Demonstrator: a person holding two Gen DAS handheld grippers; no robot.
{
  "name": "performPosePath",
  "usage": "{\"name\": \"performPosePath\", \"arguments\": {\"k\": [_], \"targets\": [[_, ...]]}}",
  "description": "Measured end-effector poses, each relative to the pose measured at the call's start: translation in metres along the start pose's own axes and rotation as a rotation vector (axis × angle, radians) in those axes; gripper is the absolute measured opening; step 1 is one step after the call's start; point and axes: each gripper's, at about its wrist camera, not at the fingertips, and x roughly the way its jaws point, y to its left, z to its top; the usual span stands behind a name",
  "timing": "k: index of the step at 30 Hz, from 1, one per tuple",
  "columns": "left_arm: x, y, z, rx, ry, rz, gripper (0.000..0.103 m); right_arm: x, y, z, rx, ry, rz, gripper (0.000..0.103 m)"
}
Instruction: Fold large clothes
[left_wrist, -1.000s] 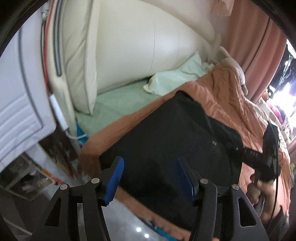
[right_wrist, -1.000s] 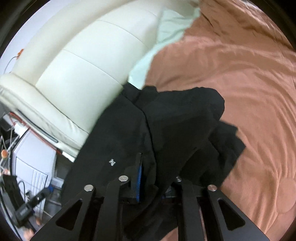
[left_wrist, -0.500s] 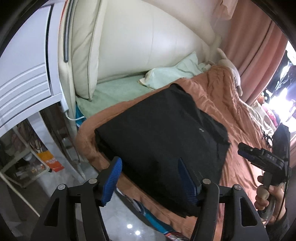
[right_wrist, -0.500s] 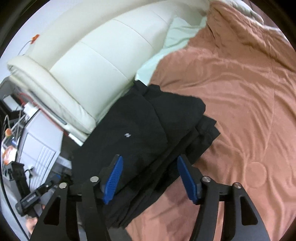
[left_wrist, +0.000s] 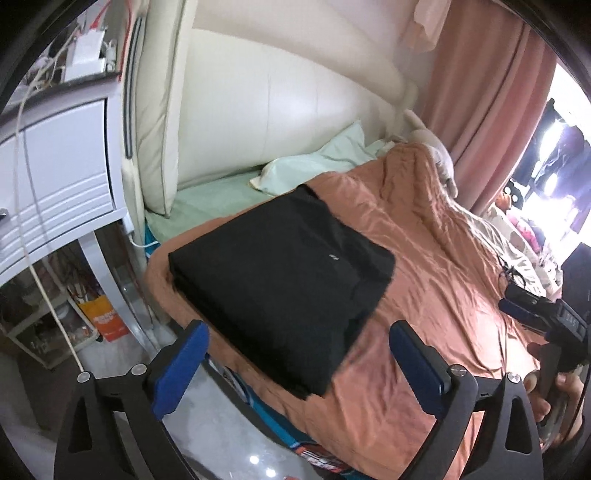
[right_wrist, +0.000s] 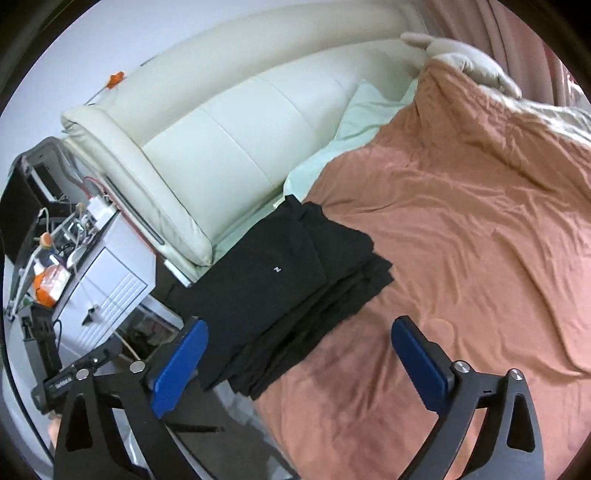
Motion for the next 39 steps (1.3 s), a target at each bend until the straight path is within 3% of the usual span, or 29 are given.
{"name": "performPosePath", "arguments": {"k": [12, 21, 29, 39], "targets": [[-0.062, -0.085, -0.036, 0.124, -0.067, -0.048, 0.102, -0.107, -0.020, -0.041, -0.023, -0.072, -0.063, 0.102], [-0.096, -0.140, -0.081, 0.209, -0.086, -0.088, 0.102, -0.186, -0.042, -0.084, 0.004, -0.138, -0.110, 0.102], [-0.126, -0.169, -0.113, 0.251, -0.111, -0.136, 0.102, -0.252, -0.061, -0.126, 0.029, -0.205, -0.161, 0.102], [-0.168, -0.189, -0.163, 0.288, -0.173, -0.189, 0.102, -0.313, -0.081, -0.202, 0.057, -0.261, -0.212, 0.102]]}}
